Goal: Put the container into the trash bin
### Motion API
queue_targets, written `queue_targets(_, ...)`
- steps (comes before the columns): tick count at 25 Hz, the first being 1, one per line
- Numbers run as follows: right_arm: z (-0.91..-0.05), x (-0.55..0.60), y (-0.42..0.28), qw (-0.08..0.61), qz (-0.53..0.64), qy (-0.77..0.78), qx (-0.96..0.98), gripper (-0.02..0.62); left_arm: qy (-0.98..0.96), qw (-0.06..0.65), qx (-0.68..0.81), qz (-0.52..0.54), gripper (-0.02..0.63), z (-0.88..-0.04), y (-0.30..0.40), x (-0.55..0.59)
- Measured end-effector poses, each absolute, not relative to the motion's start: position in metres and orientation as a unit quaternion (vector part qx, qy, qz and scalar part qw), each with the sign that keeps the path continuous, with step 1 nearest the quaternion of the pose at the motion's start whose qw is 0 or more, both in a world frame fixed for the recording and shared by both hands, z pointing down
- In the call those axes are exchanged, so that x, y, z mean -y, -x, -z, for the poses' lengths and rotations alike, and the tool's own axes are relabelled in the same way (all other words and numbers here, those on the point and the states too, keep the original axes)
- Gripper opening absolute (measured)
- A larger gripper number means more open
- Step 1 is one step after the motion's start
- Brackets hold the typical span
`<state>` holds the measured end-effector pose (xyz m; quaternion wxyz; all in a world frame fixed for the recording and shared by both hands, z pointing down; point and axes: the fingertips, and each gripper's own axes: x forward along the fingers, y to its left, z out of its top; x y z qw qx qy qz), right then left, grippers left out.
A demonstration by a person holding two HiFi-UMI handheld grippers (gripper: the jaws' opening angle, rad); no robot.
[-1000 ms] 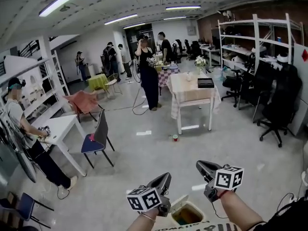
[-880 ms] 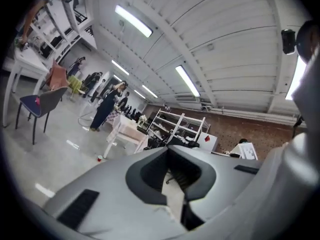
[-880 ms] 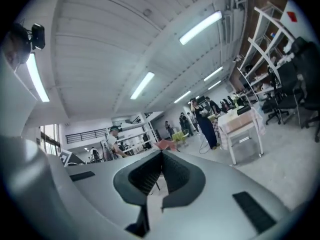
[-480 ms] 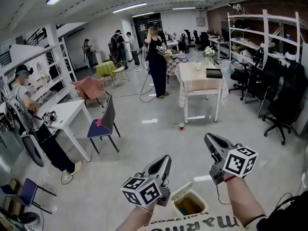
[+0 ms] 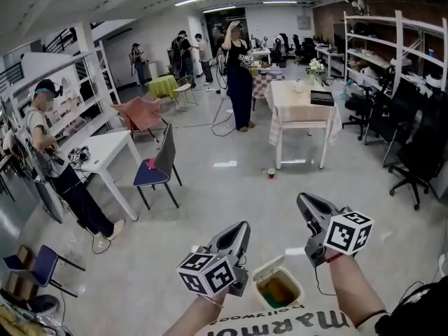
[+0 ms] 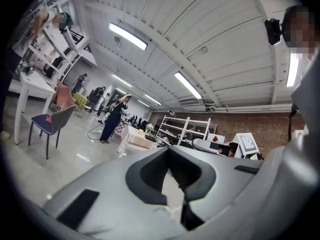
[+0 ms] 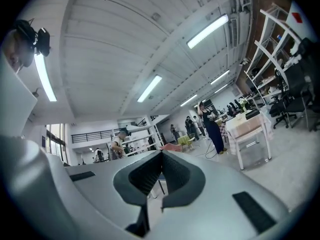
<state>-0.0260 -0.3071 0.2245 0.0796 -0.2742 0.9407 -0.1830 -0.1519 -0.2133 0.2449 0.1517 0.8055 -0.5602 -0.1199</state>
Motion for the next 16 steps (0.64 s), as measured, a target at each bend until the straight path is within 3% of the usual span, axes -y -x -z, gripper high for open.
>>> queue_targets(16,-0.2313,0.2994,0.0251,0.064,0.182,0.276,-0.942,0.002,-0.806,0.155,0.557,0.124,0.005,-0.2454,0.151,0.21)
